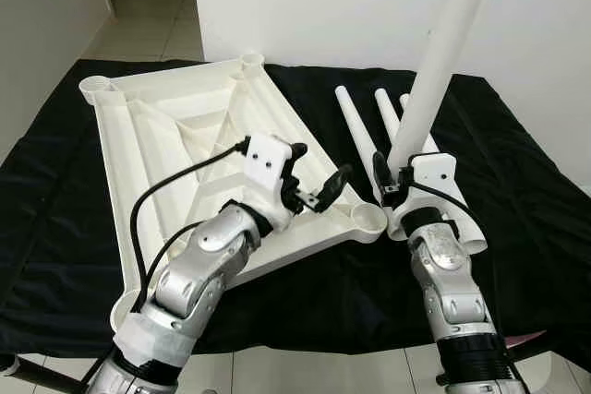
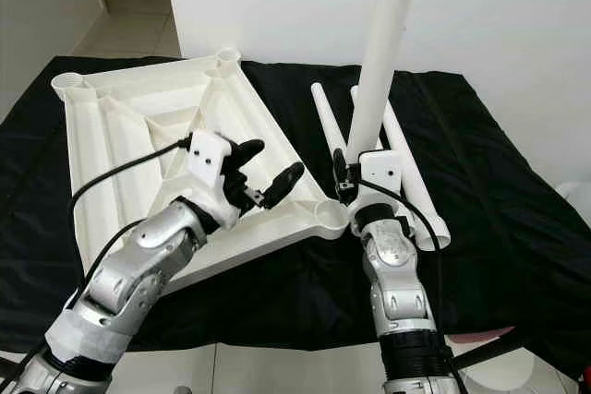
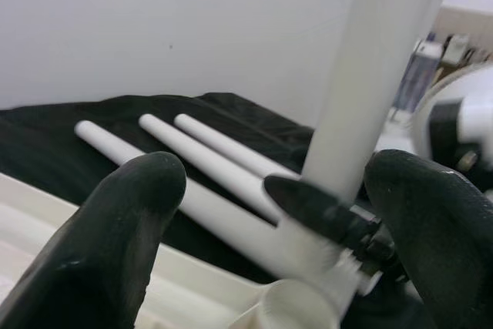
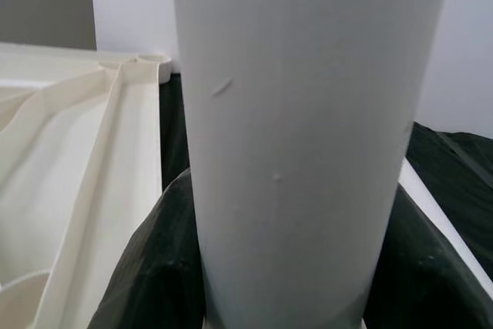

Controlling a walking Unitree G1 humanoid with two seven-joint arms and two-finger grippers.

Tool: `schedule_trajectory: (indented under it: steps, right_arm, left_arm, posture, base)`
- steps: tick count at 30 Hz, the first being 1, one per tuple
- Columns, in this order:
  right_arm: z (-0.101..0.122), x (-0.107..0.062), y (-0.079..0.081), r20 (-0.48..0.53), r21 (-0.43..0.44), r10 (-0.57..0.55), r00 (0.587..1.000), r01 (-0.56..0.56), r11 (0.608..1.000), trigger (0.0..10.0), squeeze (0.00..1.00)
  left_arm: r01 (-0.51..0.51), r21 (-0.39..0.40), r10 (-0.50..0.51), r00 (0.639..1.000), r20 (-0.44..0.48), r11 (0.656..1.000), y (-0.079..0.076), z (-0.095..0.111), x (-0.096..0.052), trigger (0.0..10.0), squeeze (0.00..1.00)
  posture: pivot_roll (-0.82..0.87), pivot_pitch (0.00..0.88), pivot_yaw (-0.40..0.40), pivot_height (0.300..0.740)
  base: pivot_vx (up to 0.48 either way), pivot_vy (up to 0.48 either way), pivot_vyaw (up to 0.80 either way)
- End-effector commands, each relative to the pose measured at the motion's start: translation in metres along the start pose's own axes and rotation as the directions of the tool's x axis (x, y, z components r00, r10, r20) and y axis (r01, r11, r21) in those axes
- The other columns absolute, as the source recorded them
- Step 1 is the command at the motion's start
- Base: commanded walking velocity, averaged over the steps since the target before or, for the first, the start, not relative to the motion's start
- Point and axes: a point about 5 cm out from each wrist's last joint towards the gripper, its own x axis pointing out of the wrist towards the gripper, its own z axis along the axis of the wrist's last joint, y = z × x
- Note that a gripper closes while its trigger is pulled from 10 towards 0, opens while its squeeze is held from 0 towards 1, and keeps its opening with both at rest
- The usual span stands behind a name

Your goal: Building children table

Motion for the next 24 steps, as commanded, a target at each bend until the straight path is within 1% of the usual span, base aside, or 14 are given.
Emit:
schedule_trajectory:
  steps: [1,2,4,6,8,9,12,15,16,17,19,21,23,24]
  right_arm:
    - [-0.002,0.003,0.008,-0.018,-0.007,0.075,0.997,-0.075,0.997,10.0,0.00]
    - [-0.002,0.003,0.008,-0.018,-0.007,0.075,0.997,-0.075,0.997,10.0,0.00]
    - [-0.003,0.003,0.011,-0.025,-0.007,0.118,0.993,-0.118,0.993,10.0,0.00]
    - [-0.004,0.003,0.017,-0.035,-0.001,0.182,0.983,-0.182,0.983,10.0,0.00]
    - [-0.005,0.004,0.021,-0.045,-0.006,0.242,0.969,-0.243,0.970,10.0,0.00]
    - [-0.005,0.004,0.024,-0.051,-0.015,0.273,0.961,-0.274,0.962,10.0,0.00]
    - [-0.005,0.004,0.026,-0.052,-0.026,0.300,0.953,-0.302,0.953,10.0,0.00]
    - [-0.004,0.003,0.034,-0.055,-0.026,0.391,0.919,-0.393,0.919,10.0,0.00]
    - [-0.004,0.003,0.034,-0.055,-0.026,0.391,0.919,-0.393,0.919,10.0,0.00]
    - [-0.003,0.002,0.037,-0.057,-0.029,0.418,0.906,-0.420,0.907,10.0,0.00]
    - [-0.003,0.002,0.037,-0.057,-0.029,0.418,0.906,-0.420,0.907,10.0,0.00]
    - [-0.003,0.001,0.040,-0.061,-0.031,0.464,0.884,-0.466,0.884,10.0,0.00]
    - [-0.004,0.000,0.041,-0.062,-0.034,0.477,0.877,-0.479,0.877,10.0,0.00]
    - [-0.004,0.000,0.042,-0.064,-0.035,0.486,0.872,-0.489,0.872,10.0,0.00]
  left_arm:
    - [0.186,-0.043,-0.186,0.983,0.005,0.982,-0.011,0.006,0.003,10.0,0.00]
    - [0.186,-0.043,-0.186,0.983,0.005,0.982,-0.011,0.006,0.003,10.0,0.00]
    - [0.210,-0.045,-0.210,0.978,0.006,0.977,-0.013,0.009,0.006,10.0,0.00]
    - [0.260,-0.050,-0.259,0.966,0.012,0.964,-0.017,0.014,0.010,10.0,0.00]
    - [0.302,-0.027,-0.301,0.953,0.026,0.953,-0.019,0.018,0.014,10.0,0.00]
    - [0.321,0.004,-0.321,0.946,0.038,0.947,-0.019,0.021,0.015,10.0,0.00]
    - [0.330,0.021,-0.330,0.943,0.036,0.944,-0.018,0.021,0.016,10.0,0.00]
    - [0.323,0.032,-0.324,0.946,0.026,0.946,-0.014,0.025,0.022,10.0,0.00]
    - [0.323,0.032,-0.324,0.946,0.026,0.946,-0.014,0.025,0.022,10.0,0.00]
    - [0.322,0.040,-0.324,0.946,0.028,0.946,-0.013,0.027,0.024,10.0,0.00]
    - [0.322,0.040,-0.324,0.946,0.028,0.946,-0.013,0.027,0.024,10.0,0.00]
    - [0.331,0.040,-0.332,0.943,0.023,0.943,-0.011,0.030,0.027,10.0,0.00]
    - [0.337,0.037,-0.337,0.941,0.020,0.941,-0.011,0.031,0.027,10.0,0.00]
    - [0.341,0.028,-0.342,0.940,0.019,0.940,-0.010,0.032,0.027,8.3,0.00]
  posture:
    - [0.03,0.050,-0.031,0.740]
    - [0.03,0.050,-0.031,0.740]
    - [0.03,0.048,-0.030,0.740]
    - [0.03,0.048,-0.030,0.740]
    - [0.03,0.040,-0.025,0.740]
    - [0.03,0.038,-0.022,0.740]
    - [0.03,0.035,-0.017,0.740]
    - [0.03,0.029,-0.009,0.740]
    - [0.03,0.029,-0.009,0.740]
    - [0.03,0.029,-0.009,0.740]
    - [0.03,0.029,-0.009,0.740]
    - [0.03,0.028,-0.008,0.740]
    - [0.03,0.028,-0.007,0.740]
    - [0.03,0.028,-0.007,0.740]
  base:
    - [0.000,0.000,0.00]
    - [0.000,0.000,0.00]
    - [0.000,0.000,0.00]
    - [0.000,0.000,0.00]
    - [0.000,0.000,0.00]
    - [0.000,0.000,0.00]
    - [0.000,0.000,0.00]
    - [0.000,0.000,0.00]
    - [0.000,0.000,0.00]
    - [0.000,0.000,0.00]
    - [0.000,0.000,0.00]
    - [0.000,0.000,0.00]
    - [0.000,0.000,0.00]
    - [0.000,0.000,0.00]
